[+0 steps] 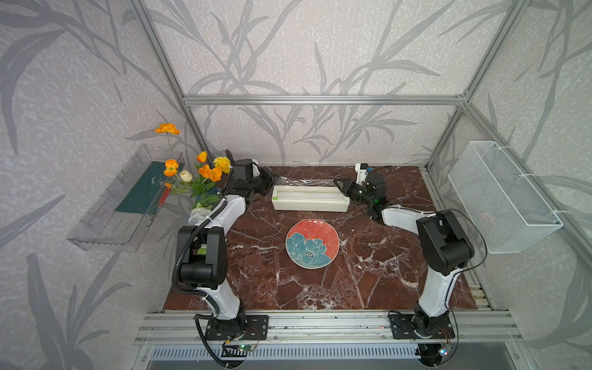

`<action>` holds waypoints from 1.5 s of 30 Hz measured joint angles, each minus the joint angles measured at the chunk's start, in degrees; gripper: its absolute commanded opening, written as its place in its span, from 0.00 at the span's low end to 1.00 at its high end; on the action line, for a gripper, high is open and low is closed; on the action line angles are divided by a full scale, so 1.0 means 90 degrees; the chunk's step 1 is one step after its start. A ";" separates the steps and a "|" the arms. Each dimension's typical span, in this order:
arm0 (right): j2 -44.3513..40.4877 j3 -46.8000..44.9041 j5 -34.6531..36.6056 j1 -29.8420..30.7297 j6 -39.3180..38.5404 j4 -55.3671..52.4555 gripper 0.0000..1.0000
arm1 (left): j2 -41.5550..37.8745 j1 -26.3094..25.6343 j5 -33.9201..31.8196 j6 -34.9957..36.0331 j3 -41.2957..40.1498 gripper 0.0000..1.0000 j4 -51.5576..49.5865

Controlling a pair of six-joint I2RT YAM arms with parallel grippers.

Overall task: Wrap the plate with plastic wrap
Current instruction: Pull the plastic wrap from the plastic wrap cutting box.

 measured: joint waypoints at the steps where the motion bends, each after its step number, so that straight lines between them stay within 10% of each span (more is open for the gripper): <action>1: -0.0053 0.0044 0.0000 -0.0002 0.0005 -0.0112 0.00 | 0.0000 0.0000 0.0000 0.0000 0.0058 0.00 -0.0036; 18: -0.1161 -0.0063 -0.0010 -0.0007 -0.0029 -0.1171 0.00 | -0.0493 -0.0005 0.0046 0.0068 0.0141 0.00 -0.0393; 32: -0.2737 -0.1678 -0.0231 0.0058 -0.0228 -0.1428 0.00 | -0.2613 -0.0216 -0.0049 0.0024 -0.2237 0.00 -0.0005; 45: -0.3050 -0.1290 -0.0240 0.0066 -0.0588 -0.2144 0.00 | -0.2890 -0.0257 -0.0136 0.0389 -0.1622 0.00 -0.0665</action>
